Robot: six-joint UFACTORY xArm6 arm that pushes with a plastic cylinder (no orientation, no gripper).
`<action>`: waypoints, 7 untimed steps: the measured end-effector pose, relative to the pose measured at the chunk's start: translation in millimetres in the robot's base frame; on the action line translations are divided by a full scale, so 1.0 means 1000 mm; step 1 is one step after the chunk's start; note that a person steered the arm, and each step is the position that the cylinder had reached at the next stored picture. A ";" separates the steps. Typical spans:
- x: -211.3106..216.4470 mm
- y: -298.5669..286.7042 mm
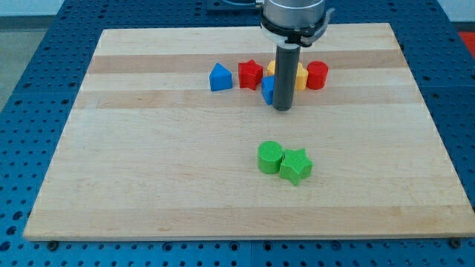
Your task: Move the green circle below the blue cube
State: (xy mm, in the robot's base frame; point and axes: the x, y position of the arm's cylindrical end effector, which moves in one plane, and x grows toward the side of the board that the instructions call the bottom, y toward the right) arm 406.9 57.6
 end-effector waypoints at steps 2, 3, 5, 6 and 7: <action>0.024 0.018; 0.055 0.066; 0.145 0.052; 0.178 0.049; 0.184 0.043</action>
State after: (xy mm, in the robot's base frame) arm 590.4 100.3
